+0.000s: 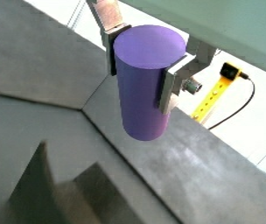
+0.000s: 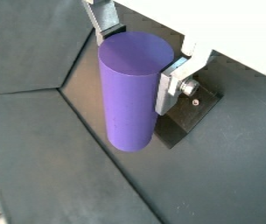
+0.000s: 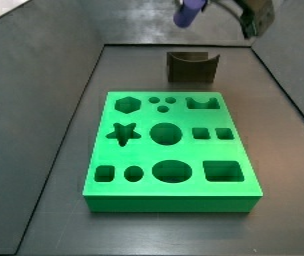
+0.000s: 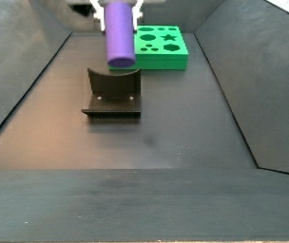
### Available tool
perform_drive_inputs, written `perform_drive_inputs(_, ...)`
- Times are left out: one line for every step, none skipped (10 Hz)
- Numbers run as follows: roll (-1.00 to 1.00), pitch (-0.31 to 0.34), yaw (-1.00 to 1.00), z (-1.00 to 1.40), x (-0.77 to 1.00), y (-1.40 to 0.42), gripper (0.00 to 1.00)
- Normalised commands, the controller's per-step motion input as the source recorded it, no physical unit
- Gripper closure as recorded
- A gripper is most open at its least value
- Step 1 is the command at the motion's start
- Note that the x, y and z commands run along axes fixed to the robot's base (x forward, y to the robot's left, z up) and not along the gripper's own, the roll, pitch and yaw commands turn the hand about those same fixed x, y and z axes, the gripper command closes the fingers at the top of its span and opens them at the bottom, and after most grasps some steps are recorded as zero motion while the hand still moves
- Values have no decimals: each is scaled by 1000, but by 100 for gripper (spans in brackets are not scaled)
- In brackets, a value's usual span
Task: Pick up the round object. Move up. Place the round object on the fixture. Regrasp the round object. Move to above the board. Insert the round object.
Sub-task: Move to above the board.
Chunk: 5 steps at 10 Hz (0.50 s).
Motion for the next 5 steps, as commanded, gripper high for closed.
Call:
perform_drive_inputs(-138,-20,-105,1000,-158,25,100)
perform_drive_inputs(-138,-14,-91,1000,-158,26,100)
perform_drive_inputs(-138,-11,-73,1000,-158,28,100)
perform_drive_inputs(-134,-10,-62,1000,-159,29,100)
perform_drive_inputs(-127,-11,-53,1000,-158,31,100)
